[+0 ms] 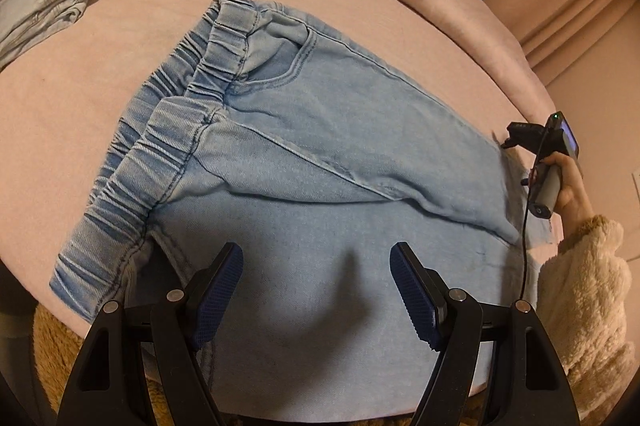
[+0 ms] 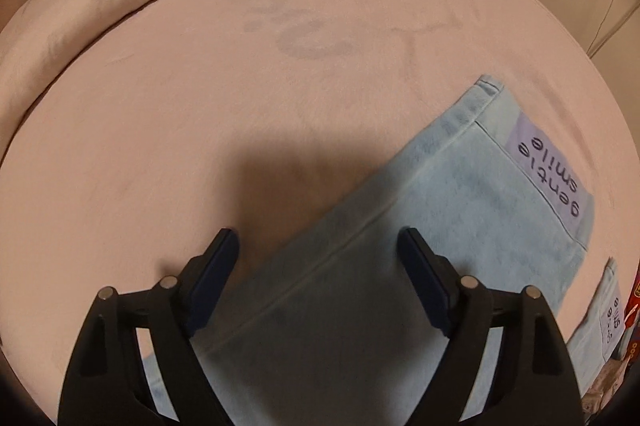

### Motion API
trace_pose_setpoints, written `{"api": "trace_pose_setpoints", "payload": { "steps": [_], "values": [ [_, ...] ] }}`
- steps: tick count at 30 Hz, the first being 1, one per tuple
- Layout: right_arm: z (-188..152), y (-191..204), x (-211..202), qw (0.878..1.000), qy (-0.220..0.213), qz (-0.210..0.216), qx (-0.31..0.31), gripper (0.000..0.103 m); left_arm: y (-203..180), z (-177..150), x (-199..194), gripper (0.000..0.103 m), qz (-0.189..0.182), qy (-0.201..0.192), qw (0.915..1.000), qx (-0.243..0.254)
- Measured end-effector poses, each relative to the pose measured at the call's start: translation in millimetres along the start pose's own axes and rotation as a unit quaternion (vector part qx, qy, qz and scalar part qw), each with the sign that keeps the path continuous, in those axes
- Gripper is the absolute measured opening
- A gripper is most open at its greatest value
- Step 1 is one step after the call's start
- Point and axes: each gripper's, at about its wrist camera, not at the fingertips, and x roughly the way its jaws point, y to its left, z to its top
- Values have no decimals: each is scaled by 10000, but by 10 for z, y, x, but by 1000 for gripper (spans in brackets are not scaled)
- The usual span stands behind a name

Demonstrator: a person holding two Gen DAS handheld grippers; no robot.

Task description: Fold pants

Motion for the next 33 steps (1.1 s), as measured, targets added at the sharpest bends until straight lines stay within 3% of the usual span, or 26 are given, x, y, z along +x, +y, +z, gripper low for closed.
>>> {"api": "trace_pose_setpoints", "payload": {
  "steps": [1, 2, 4, 6, 7, 9, 12, 14, 18, 21, 23, 26, 30, 33],
  "values": [
    [45, 26, 10, 10000, 6, -15, -22, 83, -3, -1, -5, 76, 6, -3, 10000, 0],
    [66, 34, 11, 9999, 2, -41, -133, 76, -7, 2, -3, 76, 12, -6, 10000, -3],
    [66, 47, -43, 9993, -183, -134, -312, 54, -10, 9, -2, 76, -24, -22, 10000, -32],
    [79, 0, -73, 9984, -303, -328, -343, 20, 2, 39, 2, 76, -92, -40, 9999, -96],
    [75, -37, -92, 9982, -336, -349, -357, 14, 9, 60, 2, 76, -111, -38, 9999, -124],
    [31, -169, -177, 9986, -408, 27, -322, 6, 10, 112, -29, 76, -174, -53, 9997, -179],
    [-127, -507, -497, 9925, -634, 1047, 30, 5, -15, 239, -99, 76, -217, -200, 9993, -232],
    [-312, -738, -795, 9796, -951, 1748, 268, 5, -51, 340, -133, 76, -285, -302, 9987, -293],
    [-902, -1269, -1284, 9588, -1441, 2415, 402, 5, -99, 559, -78, 79, -481, -334, 9966, -575],
    [-1364, -1463, -1289, 9580, -1394, 2469, 419, 5, -115, 737, 41, 79, -728, -235, 9937, -817],
    [-1534, -1573, -1159, 9641, -1238, 2316, 390, 5, -130, 883, 165, 79, -718, -118, 9930, -926],
    [-1655, -1694, -949, 9735, -1000, 2029, 342, 3, -128, 1079, 305, 79, -576, -51, 9922, -1101],
    [-1681, -1673, -738, 9730, -712, 2146, 474, 3, -111, 1335, 522, 79, -501, 105, 9889, -1393],
    [-1695, -1639, -749, 9740, -752, 2100, 383, 3, -123, 1500, 713, 79, -288, 247, 9894, -1404]
  ]
}}
